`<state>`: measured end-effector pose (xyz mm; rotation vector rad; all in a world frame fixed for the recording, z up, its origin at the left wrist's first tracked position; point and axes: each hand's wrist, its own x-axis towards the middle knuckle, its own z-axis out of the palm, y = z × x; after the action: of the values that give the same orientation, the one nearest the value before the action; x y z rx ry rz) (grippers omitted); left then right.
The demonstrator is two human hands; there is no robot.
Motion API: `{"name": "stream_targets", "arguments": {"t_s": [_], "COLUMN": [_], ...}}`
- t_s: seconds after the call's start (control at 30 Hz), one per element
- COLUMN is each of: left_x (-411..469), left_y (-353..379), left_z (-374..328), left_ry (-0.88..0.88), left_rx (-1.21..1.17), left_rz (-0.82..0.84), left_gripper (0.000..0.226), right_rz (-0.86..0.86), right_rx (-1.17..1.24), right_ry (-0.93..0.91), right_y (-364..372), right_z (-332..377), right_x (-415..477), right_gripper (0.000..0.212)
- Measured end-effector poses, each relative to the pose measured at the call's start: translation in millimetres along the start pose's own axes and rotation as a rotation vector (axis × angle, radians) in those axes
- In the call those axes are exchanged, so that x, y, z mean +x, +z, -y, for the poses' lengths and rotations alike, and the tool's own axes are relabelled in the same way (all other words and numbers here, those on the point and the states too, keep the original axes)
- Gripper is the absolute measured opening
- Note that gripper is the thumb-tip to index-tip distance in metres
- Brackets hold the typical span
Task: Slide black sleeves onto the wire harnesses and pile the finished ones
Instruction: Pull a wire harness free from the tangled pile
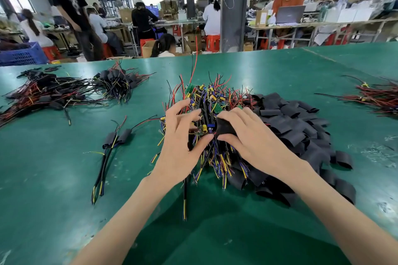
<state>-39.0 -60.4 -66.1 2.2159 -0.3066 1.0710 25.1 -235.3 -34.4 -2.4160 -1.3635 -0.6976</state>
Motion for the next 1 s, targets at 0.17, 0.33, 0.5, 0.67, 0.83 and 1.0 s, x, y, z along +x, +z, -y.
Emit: {"name": "stream_targets", "arguments": {"t_s": [0.17, 0.33, 0.5, 0.67, 0.83, 1.0], "left_x": [3.3, 3.8, 4.4, 3.1, 2.1, 1.1], "left_y": [-4.5, -5.9, -6.2, -5.1, -3.4, -1.6], "left_z": [2.3, -1.2, -0.8, 0.5, 2.0, -1.9], "left_ry": [-0.01, -0.061, -0.037, 0.011, 0.007, -0.001], "left_rx": [0.084, 0.075, 0.081, 0.075, 0.088, 0.072], "left_rz": [0.063, 0.048, 0.041, 0.028, 0.023, 0.054], "left_gripper": [0.021, 0.022, 0.023, 0.026, 0.026, 0.034], "right_rz": [0.023, 0.061, 0.045, 0.02, -0.064, -0.095], "right_rx": [0.0, 0.013, 0.037, 0.06, 0.042, -0.021], "right_ry": [-0.006, -0.012, -0.015, -0.019, -0.048, -0.059], "right_y": [-3.4, -2.5, -1.7, -3.0, -2.6, 0.9], "right_z": [-1.7, -5.1, -5.3, -5.5, -1.8, 3.5], "right_x": [0.8, 0.6, -0.3, -0.5, -2.2, -2.7], "right_gripper": [0.042, 0.043, 0.045, 0.042, 0.041, 0.045]}}
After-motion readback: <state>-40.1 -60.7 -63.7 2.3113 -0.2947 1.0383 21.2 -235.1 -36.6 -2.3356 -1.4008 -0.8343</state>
